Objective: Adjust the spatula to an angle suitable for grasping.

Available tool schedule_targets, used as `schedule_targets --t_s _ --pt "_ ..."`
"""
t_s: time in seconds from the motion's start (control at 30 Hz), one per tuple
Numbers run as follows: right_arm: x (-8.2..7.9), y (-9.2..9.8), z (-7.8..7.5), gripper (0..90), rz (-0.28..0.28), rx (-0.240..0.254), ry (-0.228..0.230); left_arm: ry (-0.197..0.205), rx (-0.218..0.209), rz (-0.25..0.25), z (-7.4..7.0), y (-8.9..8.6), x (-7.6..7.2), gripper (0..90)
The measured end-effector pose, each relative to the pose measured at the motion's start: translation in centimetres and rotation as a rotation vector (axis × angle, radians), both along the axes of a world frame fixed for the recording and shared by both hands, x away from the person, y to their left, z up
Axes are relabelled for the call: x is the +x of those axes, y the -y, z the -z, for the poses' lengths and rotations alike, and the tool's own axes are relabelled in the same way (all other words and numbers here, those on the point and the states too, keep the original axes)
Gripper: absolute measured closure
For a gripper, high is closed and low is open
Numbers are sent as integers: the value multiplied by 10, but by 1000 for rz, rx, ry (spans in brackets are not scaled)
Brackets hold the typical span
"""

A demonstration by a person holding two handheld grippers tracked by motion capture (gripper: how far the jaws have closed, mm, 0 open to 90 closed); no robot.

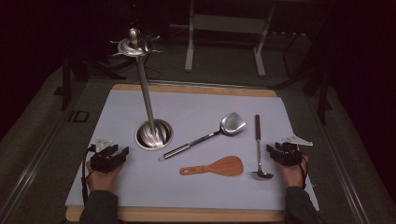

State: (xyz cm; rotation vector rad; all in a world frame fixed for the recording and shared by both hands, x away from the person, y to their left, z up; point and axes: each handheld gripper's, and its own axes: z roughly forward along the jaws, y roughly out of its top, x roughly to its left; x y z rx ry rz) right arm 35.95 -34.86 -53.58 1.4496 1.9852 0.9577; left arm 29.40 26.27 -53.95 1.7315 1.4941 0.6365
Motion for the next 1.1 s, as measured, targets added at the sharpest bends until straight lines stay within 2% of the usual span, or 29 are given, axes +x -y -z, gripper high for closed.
schedule_targets --t_s 0.2,0.3,0.33,0.37,0.57,0.6,0.63,0.67,0.7,0.73,0.77,0.93,1.0,1.03,1.07,1.1 --pt "2 1 0 538 -21 18 -25 -9 10 25 1 2 0 542" --pt "4 0 -1 528 -68 14 -43 -22 31 48 1 4 2 547" --pt "4 0 -1 528 -68 14 -43 -25 31 51 2 5 2 547" --pt "4 -1 -2 530 -85 -14 -43 -29 34 55 2 5 2 547" --pt "4 -10 -24 576 -169 -34 -18 -31 39 82 2 6 2 559" --pt "5 -13 -30 592 -192 -42 -14 -30 39 85 2 6 2 563" --pt "7 -21 -42 627 -239 -44 -10 -28 40 89 2 6 2 573" --pt "7 -21 -42 627 -239 -44 -10 -27 41 89 2 7 2 573" --pt "9 -25 -47 656 -261 -48 -7 -27 43 90 2 7 2 575" --pt "13 -34 -57 720 -307 -48 -6 -27 45 91 2 7 2 575" --pt "13 -34 -57 720 -307 -48 -6 -27 45 92 2 7 2 575" --pt "26 -64 -72 894 -390 -87 0 -27 51 94 2 8 2 575" --pt "37 -85 -75 899 -427 -111 -7 -26 54 99 2 8 2 575" --pt "37 -85 -75 899 -427 -111 -7 -26 54 99 2 8 2 576" --pt "44 -99 -76 898 -446 -134 -11 -26 56 101 2 8 2 576" --pt "44 -99 -76 898 -446 -134 -11 -25 57 103 2 8 2 576"
